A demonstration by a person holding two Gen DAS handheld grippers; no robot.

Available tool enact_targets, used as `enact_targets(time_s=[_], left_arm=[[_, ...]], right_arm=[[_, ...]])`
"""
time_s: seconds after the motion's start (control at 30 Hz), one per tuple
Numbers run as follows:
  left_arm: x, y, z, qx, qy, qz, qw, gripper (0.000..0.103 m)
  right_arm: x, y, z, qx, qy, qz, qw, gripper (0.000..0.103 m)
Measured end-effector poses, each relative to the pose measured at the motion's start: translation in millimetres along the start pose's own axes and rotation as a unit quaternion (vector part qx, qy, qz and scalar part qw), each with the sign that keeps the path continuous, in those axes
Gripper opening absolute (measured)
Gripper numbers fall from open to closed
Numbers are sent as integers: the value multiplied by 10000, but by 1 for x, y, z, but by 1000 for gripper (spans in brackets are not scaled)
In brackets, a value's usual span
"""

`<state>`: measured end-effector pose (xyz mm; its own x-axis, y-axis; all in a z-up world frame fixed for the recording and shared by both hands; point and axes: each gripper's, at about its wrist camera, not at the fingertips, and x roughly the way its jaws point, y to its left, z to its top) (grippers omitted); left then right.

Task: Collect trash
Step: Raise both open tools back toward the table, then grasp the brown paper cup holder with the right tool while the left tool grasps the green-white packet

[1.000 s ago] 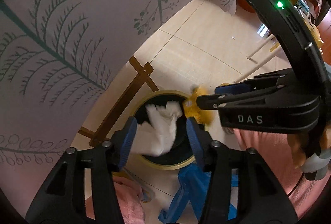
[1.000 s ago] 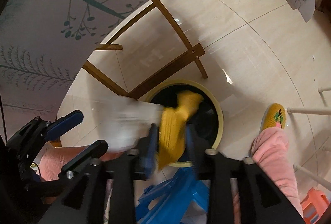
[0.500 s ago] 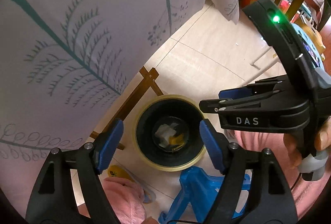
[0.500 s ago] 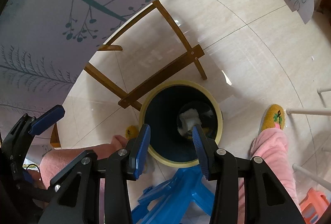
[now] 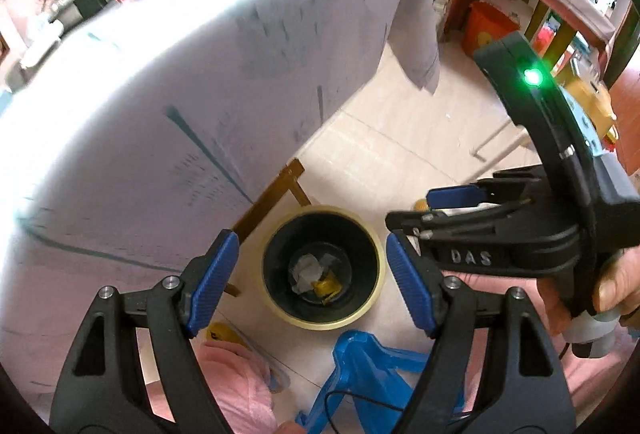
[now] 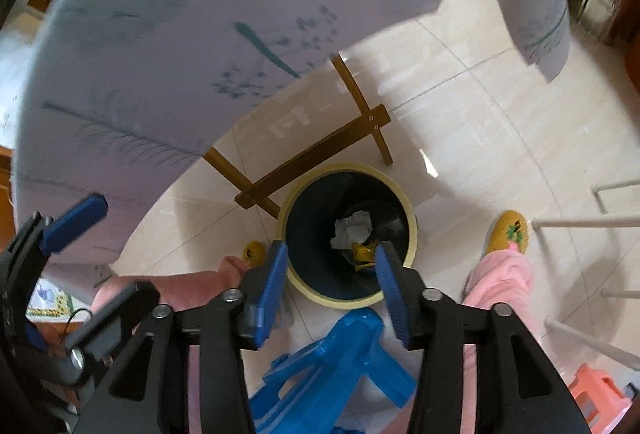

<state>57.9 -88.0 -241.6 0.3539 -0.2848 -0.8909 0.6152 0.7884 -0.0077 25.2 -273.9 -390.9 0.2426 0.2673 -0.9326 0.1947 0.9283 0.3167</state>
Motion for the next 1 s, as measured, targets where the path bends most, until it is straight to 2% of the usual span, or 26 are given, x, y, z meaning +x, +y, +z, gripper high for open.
enact_targets(time_s=[0.1, 0.2, 0.37, 0.47, 0.63, 0.8, 1.0], left_arm=[[-27, 3, 6, -147, -201, -52, 9997, 74], [-55, 9, 12, -264, -290, 82, 9992, 74], [-93, 23, 27, -582, -445, -15, 9973, 74], [-113, 35, 44, -761, -567, 424, 9946, 74], [-129, 60, 75, -1050, -597, 443, 9917, 74], [-130, 79, 115, -957, -759, 572, 9909, 74], [-97, 100, 164, -1026, -649, 339, 9920, 74]], right_arm=[[-32, 16, -5, -241, -202, -201, 9993, 64], [-66, 32, -9, -476, -430, -310, 9975, 66], [-122, 55, -4, -790, -855, -325, 9927, 66], [-154, 70, 9, -986, -1132, -420, 9878, 66], [-195, 95, 41, -1313, -1624, -577, 9762, 66], [-222, 109, 87, -1709, -2001, -816, 9613, 66], [-219, 117, 156, -2026, -2264, -1171, 9455, 66]])
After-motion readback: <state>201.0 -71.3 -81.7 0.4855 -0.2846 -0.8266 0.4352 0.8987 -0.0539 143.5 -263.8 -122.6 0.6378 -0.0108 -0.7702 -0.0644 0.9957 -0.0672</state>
